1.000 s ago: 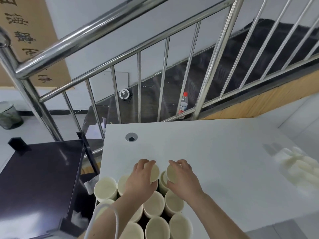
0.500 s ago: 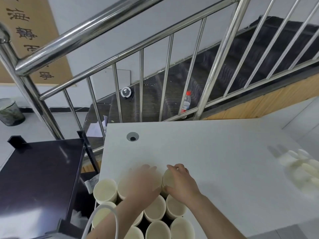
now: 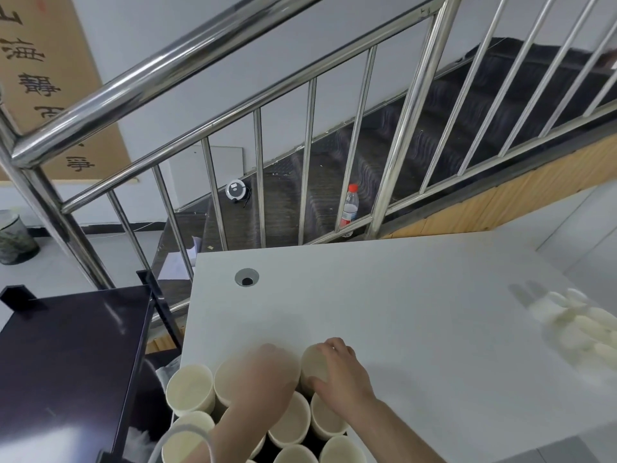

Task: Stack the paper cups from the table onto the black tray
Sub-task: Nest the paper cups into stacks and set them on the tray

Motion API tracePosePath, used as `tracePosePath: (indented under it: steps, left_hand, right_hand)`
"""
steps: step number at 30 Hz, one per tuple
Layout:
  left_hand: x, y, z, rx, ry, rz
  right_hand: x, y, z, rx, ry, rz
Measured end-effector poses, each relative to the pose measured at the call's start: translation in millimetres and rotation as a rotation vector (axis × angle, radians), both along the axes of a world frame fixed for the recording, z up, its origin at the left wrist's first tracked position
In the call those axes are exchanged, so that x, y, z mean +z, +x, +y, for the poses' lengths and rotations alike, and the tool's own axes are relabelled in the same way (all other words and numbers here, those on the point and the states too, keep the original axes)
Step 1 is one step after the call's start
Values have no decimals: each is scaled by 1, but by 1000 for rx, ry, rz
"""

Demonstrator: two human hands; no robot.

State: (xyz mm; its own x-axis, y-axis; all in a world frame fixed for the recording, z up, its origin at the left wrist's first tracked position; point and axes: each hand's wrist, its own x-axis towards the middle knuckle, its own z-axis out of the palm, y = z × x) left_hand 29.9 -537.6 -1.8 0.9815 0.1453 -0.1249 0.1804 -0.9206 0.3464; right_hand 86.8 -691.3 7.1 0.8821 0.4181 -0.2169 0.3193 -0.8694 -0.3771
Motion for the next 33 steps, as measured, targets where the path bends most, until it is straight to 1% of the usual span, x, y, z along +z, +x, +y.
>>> tracePosePath:
  steps: [4, 6, 7, 8, 9, 13, 14, 15, 16, 17, 19, 23, 25, 33]
  left_hand:
    - [-1, -8, -2, -15, -71, -33]
    - [-4, -10, -4, 21, -60, -80]
    - [1, -12, -8, 35, -54, -70]
    - [4, -13, -15, 26, -38, -131]
    - [14, -14, -24, 32, -87, -154]
    - [36, -13, -77, 29, -213, -172]
    - [41, -12, -81, 31, -232, -203]
    - [44, -7, -113, 31, -249, -243]
    - [48, -6, -120, 40, -258, -261]
    - [53, -4, -120, 44, -253, -255]
    - [55, 5, -161, 49, -260, -268]
    - [61, 22, -222, 6, -287, -284]
    - [62, 35, -266, -6, -308, -281]
    - [61, 86, -368, -121, -293, -224]
  right_hand:
    - [1, -3, -7, 30, 34, 2]
    - [4, -5, -18, 56, 42, -5]
    - [7, -6, -25, 66, 50, -5]
    - [11, -7, -34, 78, 58, -4]
    - [14, -7, -45, 86, 61, -9]
    - [28, -8, -108, 88, 85, -40]
    - [31, -6, -116, 80, 95, -53]
    - [34, -6, -151, 71, 101, -51]
    - [37, -5, -162, 66, 117, -65]
    - [40, -2, -167, 56, 126, -73]
    - [45, -1, -213, 41, 121, -81]
    - [48, 9, -277, 3, 115, -89]
    - [49, 17, -318, -18, 91, -90]
    - [48, 58, -414, -146, 93, -131]
